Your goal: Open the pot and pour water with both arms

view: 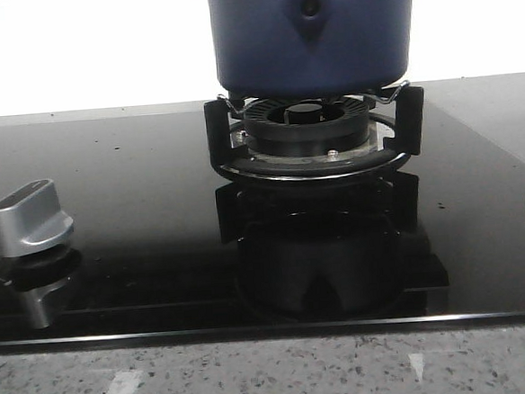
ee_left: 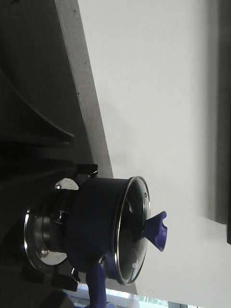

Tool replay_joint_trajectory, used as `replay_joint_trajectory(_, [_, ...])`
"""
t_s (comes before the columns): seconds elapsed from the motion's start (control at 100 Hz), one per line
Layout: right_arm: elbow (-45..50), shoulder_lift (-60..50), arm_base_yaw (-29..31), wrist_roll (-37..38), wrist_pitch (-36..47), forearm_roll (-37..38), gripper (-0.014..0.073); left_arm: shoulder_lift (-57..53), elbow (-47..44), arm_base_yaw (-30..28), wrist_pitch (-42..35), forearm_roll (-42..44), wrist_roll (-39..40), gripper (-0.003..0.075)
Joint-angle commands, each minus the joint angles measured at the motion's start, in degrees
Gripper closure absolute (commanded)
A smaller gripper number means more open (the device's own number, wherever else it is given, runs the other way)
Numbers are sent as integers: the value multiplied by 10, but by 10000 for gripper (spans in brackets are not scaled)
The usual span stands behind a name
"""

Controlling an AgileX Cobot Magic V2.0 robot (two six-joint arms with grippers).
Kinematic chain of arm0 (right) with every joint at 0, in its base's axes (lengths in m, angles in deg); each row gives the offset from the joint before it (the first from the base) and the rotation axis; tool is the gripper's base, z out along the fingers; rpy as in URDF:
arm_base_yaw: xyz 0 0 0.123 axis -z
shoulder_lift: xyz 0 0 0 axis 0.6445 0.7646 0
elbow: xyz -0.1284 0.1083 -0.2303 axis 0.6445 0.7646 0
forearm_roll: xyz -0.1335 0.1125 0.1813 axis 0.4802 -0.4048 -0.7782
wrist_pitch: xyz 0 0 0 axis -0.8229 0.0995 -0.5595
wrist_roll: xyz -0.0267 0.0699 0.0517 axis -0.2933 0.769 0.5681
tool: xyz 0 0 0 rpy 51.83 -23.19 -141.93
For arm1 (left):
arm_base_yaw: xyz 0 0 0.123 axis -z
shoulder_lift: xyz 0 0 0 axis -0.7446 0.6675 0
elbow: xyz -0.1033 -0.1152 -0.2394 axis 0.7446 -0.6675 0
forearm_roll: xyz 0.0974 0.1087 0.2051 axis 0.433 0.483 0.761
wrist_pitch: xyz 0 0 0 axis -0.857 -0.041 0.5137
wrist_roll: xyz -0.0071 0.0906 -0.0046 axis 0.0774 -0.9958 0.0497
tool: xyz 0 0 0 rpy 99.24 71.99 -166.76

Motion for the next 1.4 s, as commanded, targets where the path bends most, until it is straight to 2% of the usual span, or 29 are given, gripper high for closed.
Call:
replay_joint_trajectory(0.0, [-13,8,-2,-4,45,-10,662,-22,4,-3,7,-13,6,740])
replay_joint_trajectory(0.33, [-13,8,-2,-4,19,-11,662,-33,0,24,7,-13,6,740])
replay_joint_trajectory(1.15, [-13,8,-2,-4,19,-11,662,-33,0,23,7,-11,6,740])
replay_joint_trajectory(1.39, [-13,8,-2,-4,19,-11,662,-34,-30,22,10,-12,6,740])
